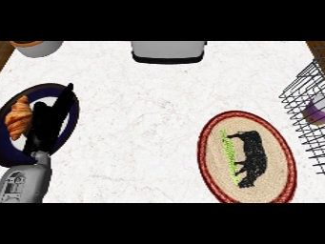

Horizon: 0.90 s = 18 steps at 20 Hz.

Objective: Pick the can from the placemat and place it in the basket

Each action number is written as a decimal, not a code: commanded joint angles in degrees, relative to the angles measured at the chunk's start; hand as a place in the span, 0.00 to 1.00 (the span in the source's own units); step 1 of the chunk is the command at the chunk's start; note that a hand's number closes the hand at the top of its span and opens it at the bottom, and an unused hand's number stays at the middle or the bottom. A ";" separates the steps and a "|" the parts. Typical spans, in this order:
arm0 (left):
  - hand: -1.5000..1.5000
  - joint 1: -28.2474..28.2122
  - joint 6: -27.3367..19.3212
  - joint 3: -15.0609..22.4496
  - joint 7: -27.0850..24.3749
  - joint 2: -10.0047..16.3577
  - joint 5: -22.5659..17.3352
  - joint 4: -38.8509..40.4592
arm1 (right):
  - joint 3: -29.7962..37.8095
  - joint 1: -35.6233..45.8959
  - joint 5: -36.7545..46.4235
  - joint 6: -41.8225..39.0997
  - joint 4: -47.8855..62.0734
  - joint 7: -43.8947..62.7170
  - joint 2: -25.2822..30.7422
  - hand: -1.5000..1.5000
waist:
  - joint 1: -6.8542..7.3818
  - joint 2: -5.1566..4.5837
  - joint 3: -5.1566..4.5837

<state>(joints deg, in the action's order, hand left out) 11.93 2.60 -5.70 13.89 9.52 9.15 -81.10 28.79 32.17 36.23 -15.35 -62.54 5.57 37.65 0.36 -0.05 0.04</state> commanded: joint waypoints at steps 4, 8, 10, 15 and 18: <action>0.50 1.18 0.13 0.12 1.25 -0.25 0.00 0.97 | 8.29 0.54 -5.45 8.92 1.48 -4.70 0.18 0.00 | -0.35 0.04 0.02; 0.50 2.28 -0.13 -0.63 -2.13 0.28 0.49 4.45 | 12.80 0.86 -7.40 9.71 4.49 -3.24 5.17 0.00 | -0.54 -0.09 -0.02; 0.50 1.30 -0.01 -1.29 -1.89 0.31 -0.24 4.17 | 15.47 -1.81 -9.82 8.93 2.20 -1.23 5.44 0.00 | -0.86 0.09 -0.04; 0.50 2.07 -1.08 0.16 -0.20 -0.54 1.03 1.72 | 23.11 -5.12 -14.99 4.55 10.12 -1.93 13.00 0.00 | -0.73 0.01 0.02; 0.50 0.90 0.68 -2.04 -0.95 1.08 -1.04 2.80 | 26.30 -10.32 -16.15 2.14 16.18 -8.17 18.18 0.00 | -0.70 -0.05 0.03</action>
<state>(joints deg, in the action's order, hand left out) 13.34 2.85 -6.87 13.81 10.27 8.85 -79.21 50.97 25.69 22.35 -10.18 -52.80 1.65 49.71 -0.38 0.00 0.05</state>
